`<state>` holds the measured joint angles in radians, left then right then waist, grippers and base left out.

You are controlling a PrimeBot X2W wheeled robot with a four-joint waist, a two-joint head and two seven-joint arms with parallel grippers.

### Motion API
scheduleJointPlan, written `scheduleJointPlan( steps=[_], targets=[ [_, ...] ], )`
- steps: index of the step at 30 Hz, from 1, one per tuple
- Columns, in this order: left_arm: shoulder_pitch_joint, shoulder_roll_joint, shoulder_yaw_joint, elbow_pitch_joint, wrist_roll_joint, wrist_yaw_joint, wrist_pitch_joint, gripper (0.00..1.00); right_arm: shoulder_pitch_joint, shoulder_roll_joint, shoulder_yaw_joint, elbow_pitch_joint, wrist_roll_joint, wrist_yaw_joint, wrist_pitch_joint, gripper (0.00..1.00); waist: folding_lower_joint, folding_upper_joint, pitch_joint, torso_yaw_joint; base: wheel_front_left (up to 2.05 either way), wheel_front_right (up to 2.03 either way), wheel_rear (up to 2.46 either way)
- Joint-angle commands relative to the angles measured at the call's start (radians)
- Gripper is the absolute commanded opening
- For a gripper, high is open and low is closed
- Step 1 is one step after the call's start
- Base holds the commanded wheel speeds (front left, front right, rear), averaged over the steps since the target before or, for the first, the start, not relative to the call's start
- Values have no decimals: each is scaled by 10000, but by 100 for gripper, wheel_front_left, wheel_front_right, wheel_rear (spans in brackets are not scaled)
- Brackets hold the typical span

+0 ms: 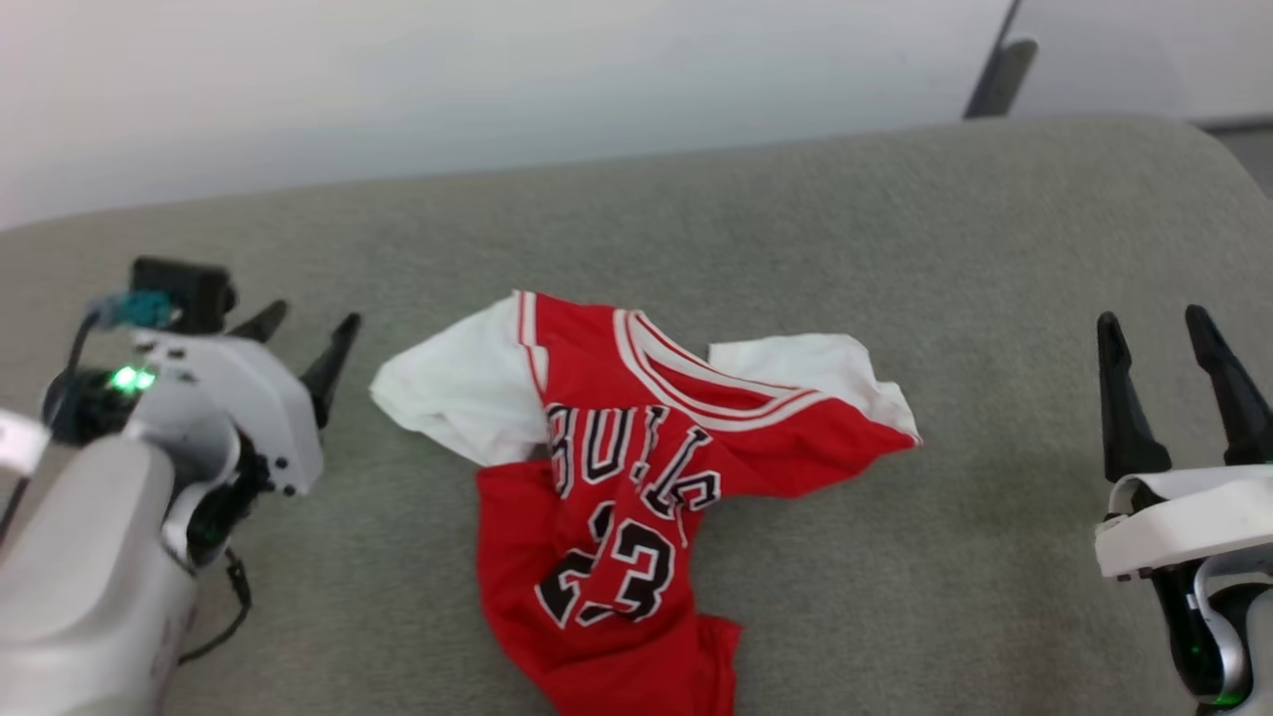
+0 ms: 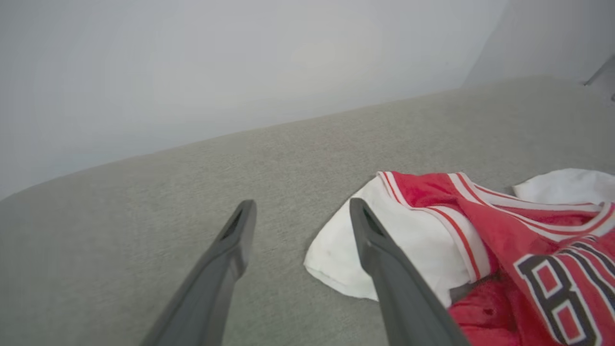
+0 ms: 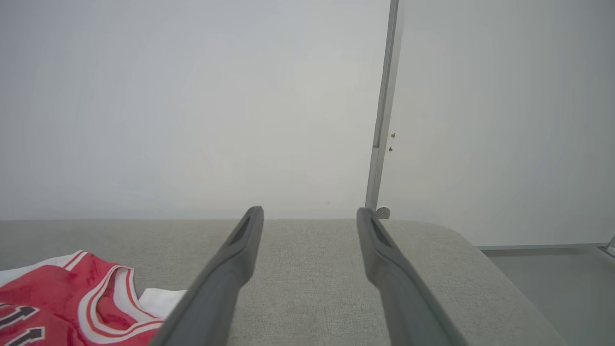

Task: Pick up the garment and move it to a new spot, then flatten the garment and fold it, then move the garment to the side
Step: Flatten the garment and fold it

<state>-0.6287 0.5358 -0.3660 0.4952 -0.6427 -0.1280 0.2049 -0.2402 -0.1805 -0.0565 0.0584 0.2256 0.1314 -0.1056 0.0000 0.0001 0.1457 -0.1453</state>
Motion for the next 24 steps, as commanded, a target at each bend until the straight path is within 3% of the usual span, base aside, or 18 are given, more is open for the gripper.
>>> scheduleJointPlan(
  steps=[1,9,21,22,24],
  targets=[
    [-207,68,-139,115,-126,-30,172,100,27,54,9,-65,-36,-15,11,100,0,-1,452,-423,0,0,0],
    [-1536,492,-1489,1658,-1164,-29,1680,100,-231,257,84,-156,22,-15,36,100,0,-1,1068,-863,0,0,0],
    [-2340,195,-2500,3540,-2095,-31,3667,100,-408,299,-106,9,-29,-15,-3,100,0,-1,1496,-964,0,0,0],
    [-2355,131,-2553,3632,-2148,-31,3722,81,-413,309,-112,25,-44,-15,4,100,0,-1,1517,-948,0,0,0],
    [-2409,2,-2611,3779,-2288,-31,3771,7,-483,328,-127,63,-70,-15,25,100,0,-1,1556,-913,0,0,0]
  ],
)
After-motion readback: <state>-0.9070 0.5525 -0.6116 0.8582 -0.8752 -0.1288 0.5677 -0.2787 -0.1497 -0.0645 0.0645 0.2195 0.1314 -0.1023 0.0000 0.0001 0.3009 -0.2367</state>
